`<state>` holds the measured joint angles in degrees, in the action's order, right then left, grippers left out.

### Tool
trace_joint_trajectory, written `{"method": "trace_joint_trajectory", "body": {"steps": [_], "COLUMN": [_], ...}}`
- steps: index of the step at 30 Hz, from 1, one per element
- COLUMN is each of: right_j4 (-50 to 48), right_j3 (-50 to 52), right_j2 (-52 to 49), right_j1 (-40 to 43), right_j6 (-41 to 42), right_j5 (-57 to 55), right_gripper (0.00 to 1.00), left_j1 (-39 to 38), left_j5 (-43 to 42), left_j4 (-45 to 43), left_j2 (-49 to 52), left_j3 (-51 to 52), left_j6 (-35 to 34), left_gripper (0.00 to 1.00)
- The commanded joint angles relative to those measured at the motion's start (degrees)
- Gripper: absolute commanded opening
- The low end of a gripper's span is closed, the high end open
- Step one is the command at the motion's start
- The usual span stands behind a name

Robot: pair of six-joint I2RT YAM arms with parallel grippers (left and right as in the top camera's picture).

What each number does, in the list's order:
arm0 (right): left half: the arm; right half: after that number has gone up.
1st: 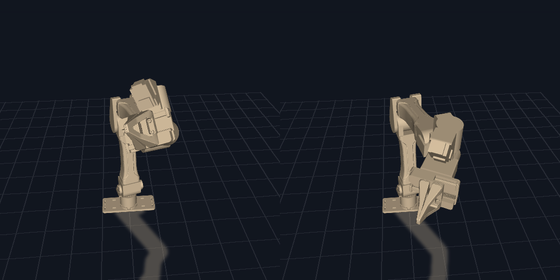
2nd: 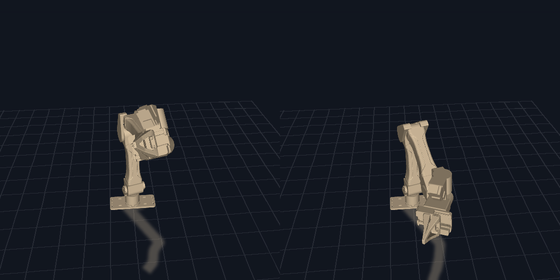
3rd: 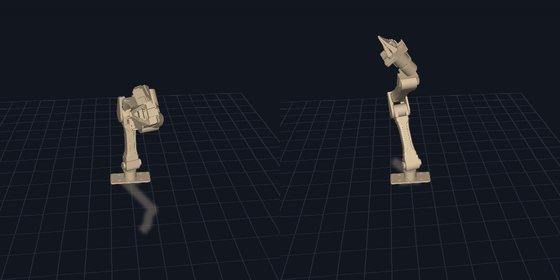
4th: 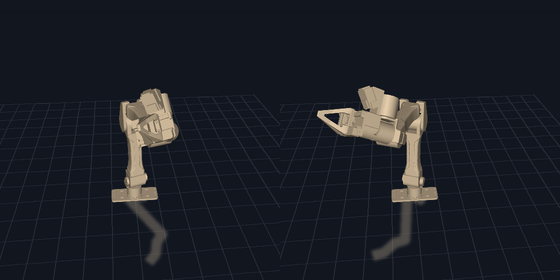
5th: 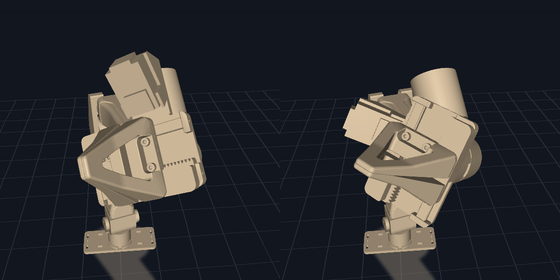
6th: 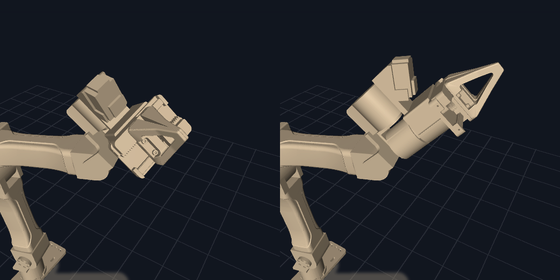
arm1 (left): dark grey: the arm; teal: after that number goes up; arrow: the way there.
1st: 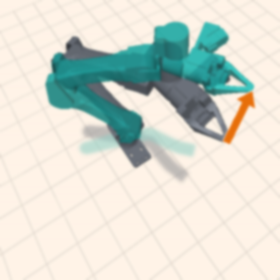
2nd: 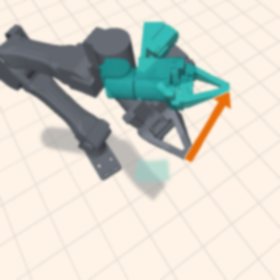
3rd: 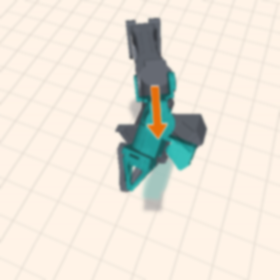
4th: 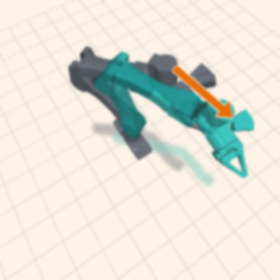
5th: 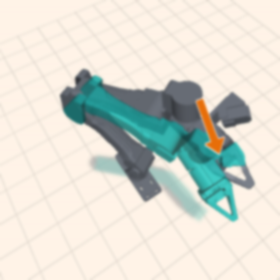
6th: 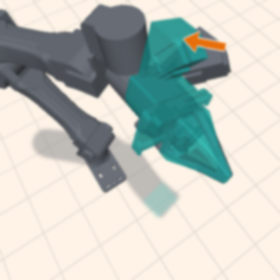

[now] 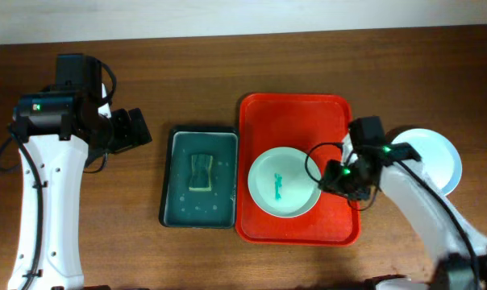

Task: Clean dirty plates on tray and stack at the side
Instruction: 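Grasp the last plate with the right gripper and pull it to center, then pick up the sponge from the black tray with the left gripper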

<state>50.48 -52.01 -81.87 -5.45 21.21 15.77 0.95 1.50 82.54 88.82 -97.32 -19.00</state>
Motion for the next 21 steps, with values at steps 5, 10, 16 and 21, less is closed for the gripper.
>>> {"method": "trace_joint_trajectory", "body": {"steps": [5,10,16,21], "right_j4": [10.9,11.0,11.3,11.3], "right_j3": [-12.1,-12.2,-12.2,-12.2], "right_j2": [7.8,7.7,7.7,7.6], "right_j1": [-0.2,-0.2,-0.2,-0.2], "right_j6": [-16.5,-16.5,-16.3,-16.3], "right_j5": [-3.4,-2.7,-2.7,-2.7], "right_gripper": [0.45,0.46,0.46,0.47], "left_j1": [0.2,0.2,-12.5,-23.0], "left_j5": [-1.2,-5.9,-8.5,-5.6], "left_j4": [-1.0,-1.2,-7.7,-23.5], "left_j2": [-0.9,-0.9,3.5,8.8], "left_j3": [-1.0,-1.0,7.8,25.7], "left_j6": [0.7,-1.1,5.4,-0.9], "left_gripper": [0.99,0.99,0.59,0.62]}}
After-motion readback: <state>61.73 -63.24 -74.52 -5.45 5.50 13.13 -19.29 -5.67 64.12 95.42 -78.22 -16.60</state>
